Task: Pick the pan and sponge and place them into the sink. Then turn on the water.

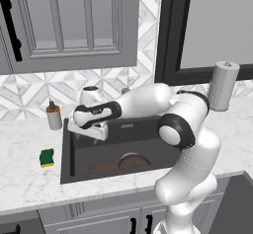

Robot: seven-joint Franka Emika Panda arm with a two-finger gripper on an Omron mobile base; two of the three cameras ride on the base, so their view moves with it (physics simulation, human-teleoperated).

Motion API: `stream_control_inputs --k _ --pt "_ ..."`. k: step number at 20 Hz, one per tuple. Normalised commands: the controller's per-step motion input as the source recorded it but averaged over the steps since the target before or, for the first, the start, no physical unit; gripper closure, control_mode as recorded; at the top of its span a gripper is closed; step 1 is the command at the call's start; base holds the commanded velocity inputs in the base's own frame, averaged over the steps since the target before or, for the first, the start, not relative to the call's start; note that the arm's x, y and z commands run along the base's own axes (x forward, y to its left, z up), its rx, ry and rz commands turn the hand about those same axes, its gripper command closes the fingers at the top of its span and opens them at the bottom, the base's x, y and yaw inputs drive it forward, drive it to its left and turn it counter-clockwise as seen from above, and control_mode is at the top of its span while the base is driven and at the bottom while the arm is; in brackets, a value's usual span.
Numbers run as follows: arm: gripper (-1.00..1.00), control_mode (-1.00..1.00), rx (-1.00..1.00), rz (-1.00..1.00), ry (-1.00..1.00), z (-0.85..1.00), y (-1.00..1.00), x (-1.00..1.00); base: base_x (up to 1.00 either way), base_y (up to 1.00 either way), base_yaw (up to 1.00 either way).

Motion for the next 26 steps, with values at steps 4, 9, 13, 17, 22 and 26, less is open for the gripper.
stream_control_inputs --k 4,9,13,17,22,26 --pt "-1.0 -1.0 -0.02 0.51 -0.21 0.11 0.31 -0.21 0.0 0.0 0.0" --pt "-1.0 -1.0 -0.01 0.17 -0.03 0.01 0.26 -0.04 0.0 0.0 0.0" --pt "-1.0 -1.0 0.0 0.06 0.0 0.0 0.24 0.0 0.0 0.0 0.0" --pt "-1.0 -1.0 0.0 0.04 0.0 0.0 0.38 0.0 0.0 0.0 0.0" --pt "-1.0 -1.0 -0.03 0.04 0.0 0.0 0.59 0.0 0.0 0.0 0.0" --pt "-1.0 -1.0 -0.05 0.02 0.0 0.0 0.61 0.0 0.0 0.0 0.0"
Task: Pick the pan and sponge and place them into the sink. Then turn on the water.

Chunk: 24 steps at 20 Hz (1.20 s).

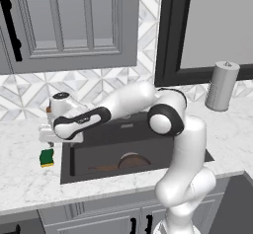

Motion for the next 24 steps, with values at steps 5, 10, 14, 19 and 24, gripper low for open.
stream_control_inputs --k 5,10,14,19,24 --pt "-1.0 -1.0 -0.04 0.01 0.0 0.0 0.44 0.0 0.0 0.0 0.0" --pt "-1.0 -1.0 -0.02 0.0 0.0 -0.11 0.23 0.0 0.0 0.0 0.0" --pt "-1.0 -1.0 -0.01 0.0 0.0 -0.22 0.12 0.0 0.0 0.0 0.0" --pt "-1.0 -1.0 -0.01 0.0 0.0 -0.27 0.12 0.0 0.0 0.0 0.0" --pt "-1.0 -1.0 0.0 0.0 0.0 -0.32 0.0 0.0 0.0 0.0 0.0"
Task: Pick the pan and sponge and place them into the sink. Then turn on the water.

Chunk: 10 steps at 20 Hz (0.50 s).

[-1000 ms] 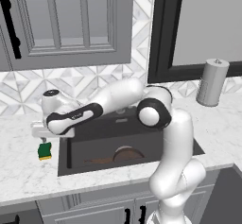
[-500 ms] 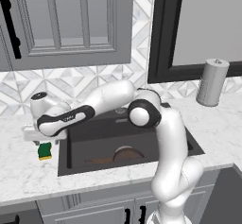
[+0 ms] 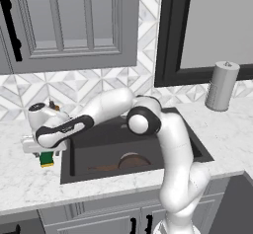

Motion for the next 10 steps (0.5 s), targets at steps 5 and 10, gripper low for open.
stream_control_inputs --k 5,10 --pt "-1.0 -1.0 0.0 0.0 0.0 -0.31 0.0 0.0 0.0 0.0 0.0" --pt "-1.0 -1.0 0.0 0.01 -0.03 -0.28 0.03 0.0 0.0 0.0 0.0"
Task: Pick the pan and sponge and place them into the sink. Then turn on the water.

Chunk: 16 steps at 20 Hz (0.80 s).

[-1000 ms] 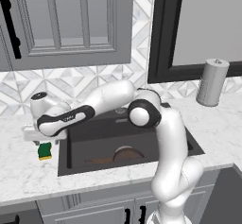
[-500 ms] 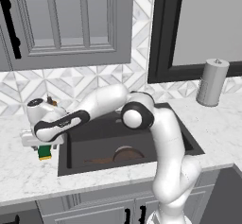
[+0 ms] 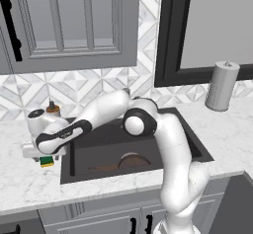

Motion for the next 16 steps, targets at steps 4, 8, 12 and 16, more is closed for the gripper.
stream_control_inputs --k 4,8,12,16 --pt "-1.0 -1.0 0.0 0.03 -0.04 -0.26 0.03 0.0 0.0 0.0 0.0" --pt "-1.0 -1.0 0.0 0.03 -0.01 -0.31 0.0 0.0 0.0 0.0 0.0" --pt "1.0 -1.0 0.0 0.0 0.01 -0.2 0.0 0.0 0.0 0.0 0.0" --pt "1.0 -1.0 0.0 0.0 0.01 0.0 0.0 0.0 0.0 0.0 0.0"
